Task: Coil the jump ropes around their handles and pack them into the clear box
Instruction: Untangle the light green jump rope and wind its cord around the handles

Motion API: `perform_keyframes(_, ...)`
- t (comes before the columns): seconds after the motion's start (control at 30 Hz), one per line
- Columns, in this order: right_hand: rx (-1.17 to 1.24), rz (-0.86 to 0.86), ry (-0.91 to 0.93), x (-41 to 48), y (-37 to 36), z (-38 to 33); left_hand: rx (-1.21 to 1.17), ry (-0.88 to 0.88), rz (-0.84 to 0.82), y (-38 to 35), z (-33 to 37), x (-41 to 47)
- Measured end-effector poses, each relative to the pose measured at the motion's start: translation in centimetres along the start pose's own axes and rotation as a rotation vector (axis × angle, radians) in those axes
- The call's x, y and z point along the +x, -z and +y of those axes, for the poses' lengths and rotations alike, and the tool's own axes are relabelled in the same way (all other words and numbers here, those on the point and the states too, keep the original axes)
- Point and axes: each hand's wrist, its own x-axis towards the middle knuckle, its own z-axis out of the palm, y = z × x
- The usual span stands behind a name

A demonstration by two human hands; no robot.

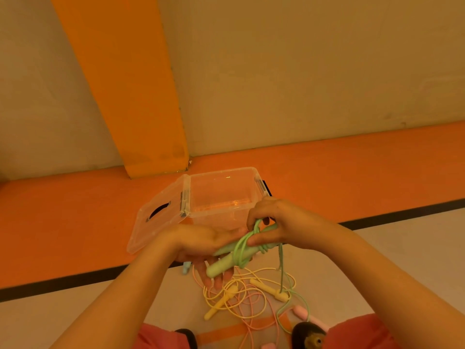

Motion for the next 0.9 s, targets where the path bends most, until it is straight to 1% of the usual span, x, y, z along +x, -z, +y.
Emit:
perform_keyframes(0.07, 0.004, 0.056, 0.023, -0.1, 0.3, 0.4, -0.007, -0.139, 0.092, -0.2, -0.3, 0.4)
perform_keyframes(0.13, 0.008, 0.104, 0.030, -0.3, 0.9, 0.8, -0.070, -0.275, 0.138, -0.3, -0.3, 1.0)
perform_keyframes(0.27, 0.039, 0.158, 0.003, -0.5, 1.6, 0.7, -0.081, -0.388, 0.248, -0.4, -0.1, 1.1)
perform_keyframes(0.4, -0.054, 0.177, 0.023, -0.1, 1.3, 0.7, -0.044, -0.393, 0.288, -0.7, 0.5, 1.0)
perform_keyframes(0.53, -0.073, 0.299, -0.009, 0.0, 1.5, 0.7, -0.133, -0.389, 0.479, -1.1, 0.4, 2.2)
perform_keyframes(0.63, -0.118, 0.337, -0.027, 0.0, 1.7, 0.9, -0.169, -0.387, 0.589, -1.2, 0.4, 2.7)
perform_keyframes(0.7, -0.145, 0.360, -0.021, -0.1, 1.7, 1.1, -0.245, -0.366, 0.698, -0.7, 0.3, 3.1)
perform_keyframes(0.77, -0.144, 0.393, -0.005, -0.3, 1.8, 1.3, -0.365, -0.343, 0.773, 0.2, 0.0, 3.4)
perform_keyframes(0.83, -0.129, 0.390, -0.006, -0.3, 1.8, 1.6, -0.512, -0.349, 0.798, 0.7, -0.1, 3.5)
perform_keyframes(0.9, -0.102, 0.347, -0.017, -0.3, 1.5, 1.6, -0.649, -0.391, 0.788, 0.7, 0.0, 3.7)
